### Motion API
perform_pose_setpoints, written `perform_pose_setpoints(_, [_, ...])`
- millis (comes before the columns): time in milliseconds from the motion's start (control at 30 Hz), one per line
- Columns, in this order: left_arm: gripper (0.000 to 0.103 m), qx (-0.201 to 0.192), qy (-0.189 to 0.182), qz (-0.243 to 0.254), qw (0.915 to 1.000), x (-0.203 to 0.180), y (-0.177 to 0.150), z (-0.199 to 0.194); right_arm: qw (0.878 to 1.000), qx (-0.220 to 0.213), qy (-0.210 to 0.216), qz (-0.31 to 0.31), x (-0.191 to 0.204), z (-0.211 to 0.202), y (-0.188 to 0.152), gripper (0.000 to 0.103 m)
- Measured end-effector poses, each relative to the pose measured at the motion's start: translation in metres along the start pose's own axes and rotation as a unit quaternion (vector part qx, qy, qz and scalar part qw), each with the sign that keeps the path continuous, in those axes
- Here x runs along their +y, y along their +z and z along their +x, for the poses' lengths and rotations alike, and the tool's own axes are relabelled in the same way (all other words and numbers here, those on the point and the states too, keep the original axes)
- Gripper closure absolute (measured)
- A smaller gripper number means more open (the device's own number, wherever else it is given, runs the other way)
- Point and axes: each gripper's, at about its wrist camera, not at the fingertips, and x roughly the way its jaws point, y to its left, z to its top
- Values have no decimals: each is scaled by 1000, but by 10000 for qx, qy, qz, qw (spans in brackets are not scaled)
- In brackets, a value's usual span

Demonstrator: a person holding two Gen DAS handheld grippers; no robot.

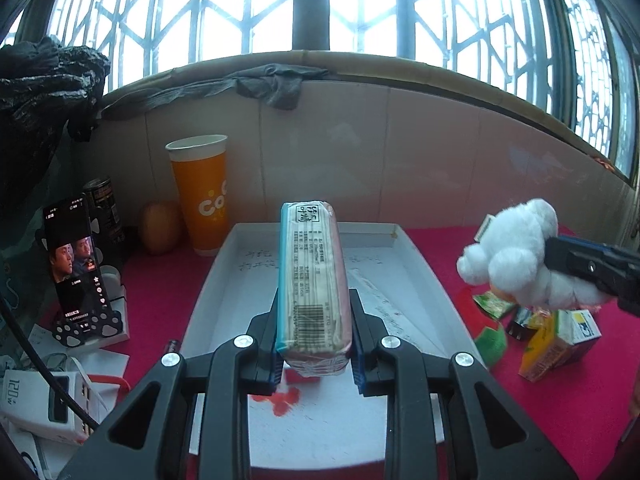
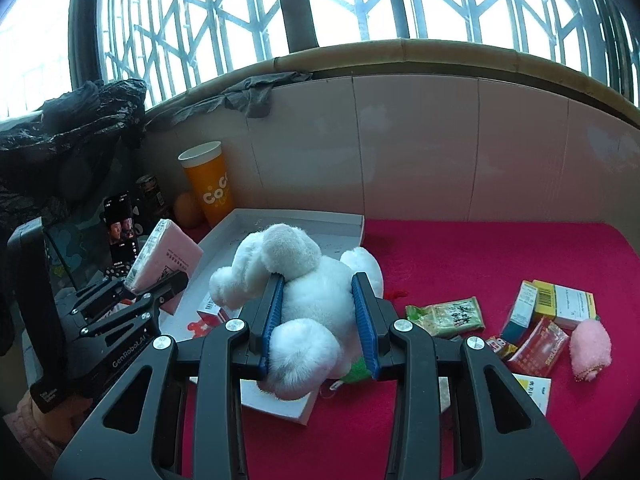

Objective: Organize objects
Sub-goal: 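Lift and carry the striped box and bunny over the white tray, then lower striped box and bunny into the tray and open both grippers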

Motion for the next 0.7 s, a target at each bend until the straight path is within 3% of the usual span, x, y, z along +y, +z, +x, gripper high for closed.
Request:
perform_pose_setpoints(233, [77,254,155,-159,9994,23,14,27,9995,270,40,-134,20,39,8,70])
perform_pose_setpoints(600, [75,676,-48,-512,9964,36,34,77,9981,607,-39,87,32,112,26,68])
perform_pose_setpoints(633, [70,688,-80,-580,9959,37,33,77,9976,679,58,138,32,120,27,67])
perform_pose_setpoints(700, [35,709,-88,-697,9950,40,31,79,9970,755,119,145,35,129,26,66])
